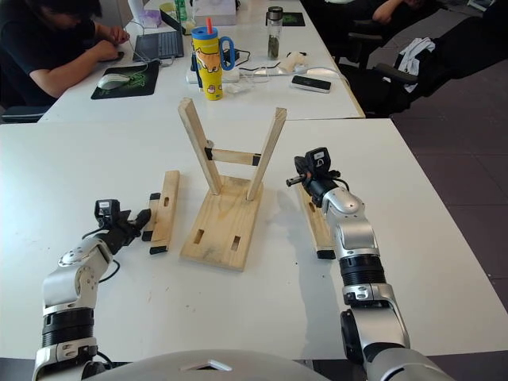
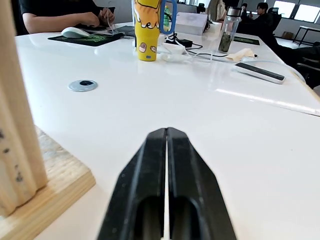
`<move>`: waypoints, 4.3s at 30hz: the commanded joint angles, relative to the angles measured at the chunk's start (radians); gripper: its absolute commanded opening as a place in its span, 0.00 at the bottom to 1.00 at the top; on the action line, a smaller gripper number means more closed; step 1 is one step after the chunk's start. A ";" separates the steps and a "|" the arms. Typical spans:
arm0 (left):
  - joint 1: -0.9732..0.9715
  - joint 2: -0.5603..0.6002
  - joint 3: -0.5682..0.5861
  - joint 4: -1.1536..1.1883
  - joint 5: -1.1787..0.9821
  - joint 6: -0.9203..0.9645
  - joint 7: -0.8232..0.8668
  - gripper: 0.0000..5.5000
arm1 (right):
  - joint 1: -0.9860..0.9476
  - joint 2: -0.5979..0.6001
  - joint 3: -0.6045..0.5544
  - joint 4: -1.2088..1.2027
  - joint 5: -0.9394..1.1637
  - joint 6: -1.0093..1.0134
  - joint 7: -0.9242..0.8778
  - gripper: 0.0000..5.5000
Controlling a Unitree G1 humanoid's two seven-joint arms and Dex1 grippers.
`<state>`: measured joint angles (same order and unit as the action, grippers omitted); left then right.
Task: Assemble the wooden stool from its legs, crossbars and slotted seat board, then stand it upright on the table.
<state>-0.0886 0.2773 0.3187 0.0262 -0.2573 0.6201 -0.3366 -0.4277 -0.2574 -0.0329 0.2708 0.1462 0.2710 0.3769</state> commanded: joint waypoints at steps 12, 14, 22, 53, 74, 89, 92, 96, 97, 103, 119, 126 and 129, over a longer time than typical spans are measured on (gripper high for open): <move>-0.004 0.069 -0.101 0.040 -0.003 0.102 0.003 0.70 | 0.043 0.015 0.030 -0.068 0.014 0.076 0.019 0.00; 0.006 0.087 -0.129 0.050 0.021 0.095 0.001 0.70 | 0.047 0.014 0.035 -0.062 0.009 0.073 0.019 0.00; 0.046 0.072 -0.178 0.041 0.054 0.123 0.040 0.59 | 0.053 0.019 0.049 -0.059 0.004 0.073 0.005 0.00; -0.129 0.084 -0.170 -0.335 0.185 -0.567 0.141 0.24 | -0.065 0.037 -0.481 -0.381 0.949 0.408 -0.030 0.55; -0.118 -0.011 -0.561 -0.409 0.196 -0.552 -0.054 0.24 | -0.001 0.125 -0.213 -0.459 1.239 0.575 -0.111 0.52; -0.107 -0.006 -0.577 -0.402 0.238 -0.560 -0.067 0.24 | 0.020 0.123 -0.190 -0.425 1.173 0.562 -0.115 0.12; -0.103 -0.003 -0.576 -0.392 0.249 -0.563 -0.069 0.24 | 0.021 0.118 -0.193 -0.425 1.170 0.561 -0.116 0.08; -0.083 -0.009 -0.565 -0.384 0.250 -0.576 -0.058 0.32 | 0.029 0.112 -0.187 -0.426 1.163 0.572 -0.115 0.08; -0.077 -0.013 -0.559 -0.384 0.240 -0.575 -0.059 0.34 | 0.032 0.110 -0.184 -0.424 1.150 0.573 -0.118 0.08; -0.084 -0.050 -0.396 -0.403 0.036 -0.509 -0.043 0.50 | 0.169 0.078 -0.156 -0.447 1.013 0.555 -0.136 0.08; 0.009 -0.090 -0.293 -0.446 0.017 -0.523 0.066 0.51 | 0.332 -0.097 -0.264 -0.556 0.584 0.264 -0.178 0.08; -0.002 -0.095 -0.318 -0.413 0.029 -0.528 0.058 0.51 | 0.271 -0.057 -0.254 -0.409 0.509 0.165 -0.138 0.08; -0.002 -0.093 -0.321 -0.400 0.032 -0.532 0.052 0.51 | 0.284 -0.031 -0.260 -0.399 0.505 0.153 -0.139 0.08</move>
<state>-0.0828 0.1804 0.0007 -0.3927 -0.2325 0.0903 -0.2780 -0.1500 -0.3084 -0.2922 -0.1394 0.6645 0.4385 0.2328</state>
